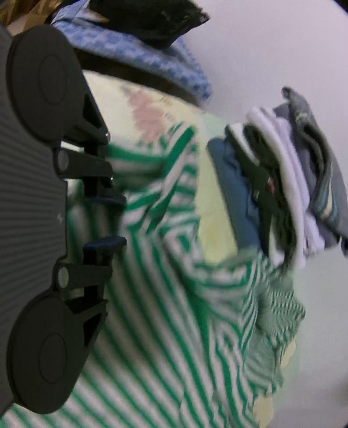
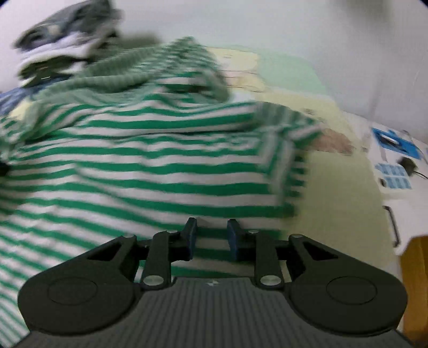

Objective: Fold clothes

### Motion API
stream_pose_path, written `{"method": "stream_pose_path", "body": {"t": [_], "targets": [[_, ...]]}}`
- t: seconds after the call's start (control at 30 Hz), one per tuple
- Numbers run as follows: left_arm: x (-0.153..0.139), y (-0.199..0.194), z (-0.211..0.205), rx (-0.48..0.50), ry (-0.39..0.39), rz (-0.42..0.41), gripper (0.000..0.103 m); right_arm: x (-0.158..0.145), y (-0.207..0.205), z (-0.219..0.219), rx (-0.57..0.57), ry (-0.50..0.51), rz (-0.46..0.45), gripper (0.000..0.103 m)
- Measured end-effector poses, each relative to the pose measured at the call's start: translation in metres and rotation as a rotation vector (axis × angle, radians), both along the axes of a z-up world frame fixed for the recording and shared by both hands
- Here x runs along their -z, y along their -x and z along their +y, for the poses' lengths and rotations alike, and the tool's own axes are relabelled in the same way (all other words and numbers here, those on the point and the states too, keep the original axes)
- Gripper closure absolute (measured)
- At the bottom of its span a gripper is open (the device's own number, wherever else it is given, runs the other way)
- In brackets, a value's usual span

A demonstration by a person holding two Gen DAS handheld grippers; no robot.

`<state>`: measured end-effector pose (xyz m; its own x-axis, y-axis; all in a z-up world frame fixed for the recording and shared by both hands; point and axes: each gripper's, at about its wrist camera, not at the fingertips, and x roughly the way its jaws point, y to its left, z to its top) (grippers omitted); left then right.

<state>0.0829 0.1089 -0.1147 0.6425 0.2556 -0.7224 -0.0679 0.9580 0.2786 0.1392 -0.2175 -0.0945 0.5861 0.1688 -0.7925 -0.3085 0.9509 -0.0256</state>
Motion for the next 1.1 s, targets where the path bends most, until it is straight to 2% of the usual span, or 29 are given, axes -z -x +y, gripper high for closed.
{"method": "stream_pose_path", "body": {"t": [0.03, 0.07, 0.17, 0.27, 0.33, 0.4, 0.5, 0.6, 0.8, 0.87, 0.93, 1.03, 1.1], "targets": [[0.001, -0.006, 0.006, -0.014, -0.009, -0.001, 0.063, -0.002, -0.001, -0.005, 0.011, -0.008, -0.003, 0.103], [0.001, -0.011, 0.012, -0.028, -0.018, -0.003, 0.059, -0.004, -0.002, -0.010, 0.020, -0.017, -0.006, 0.103], [0.001, -0.026, 0.022, -0.054, -0.043, 0.000, 0.055, -0.011, -0.005, -0.024, 0.047, -0.046, -0.015, 0.103], [0.003, -0.030, 0.022, -0.067, -0.082, -0.003, 0.053, -0.019, -0.007, -0.038, 0.075, -0.074, -0.023, 0.092], [0.003, -0.027, 0.021, -0.089, -0.086, -0.001, 0.048, -0.023, -0.009, -0.047, 0.093, -0.093, -0.029, 0.083], [0.004, -0.020, 0.017, -0.099, -0.095, 0.011, 0.045, -0.023, -0.015, -0.055, 0.106, -0.107, -0.025, 0.078], [0.002, -0.009, 0.005, -0.098, -0.116, 0.032, 0.045, -0.012, -0.034, -0.062, 0.112, -0.118, 0.001, 0.078], [-0.004, 0.002, -0.006, -0.105, -0.087, 0.029, 0.045, -0.001, -0.053, -0.069, 0.119, -0.128, 0.028, 0.078], [-0.010, 0.017, -0.032, -0.102, -0.014, 0.026, 0.043, 0.004, -0.063, -0.056, 0.067, -0.130, -0.023, 0.072], [-0.006, 0.015, -0.039, -0.105, 0.000, 0.038, 0.043, 0.005, -0.064, -0.050, 0.039, -0.113, -0.043, 0.079], [-0.002, 0.013, -0.047, -0.107, 0.012, 0.050, 0.043, 0.005, -0.063, -0.045, 0.003, -0.084, -0.057, 0.095], [0.001, 0.011, -0.053, -0.111, -0.001, 0.045, 0.042, 0.003, -0.066, -0.051, 0.011, -0.065, -0.068, 0.098], [0.001, 0.010, -0.053, -0.111, -0.009, 0.043, 0.035, 0.000, -0.067, -0.062, 0.047, -0.052, -0.088, 0.098]]}}
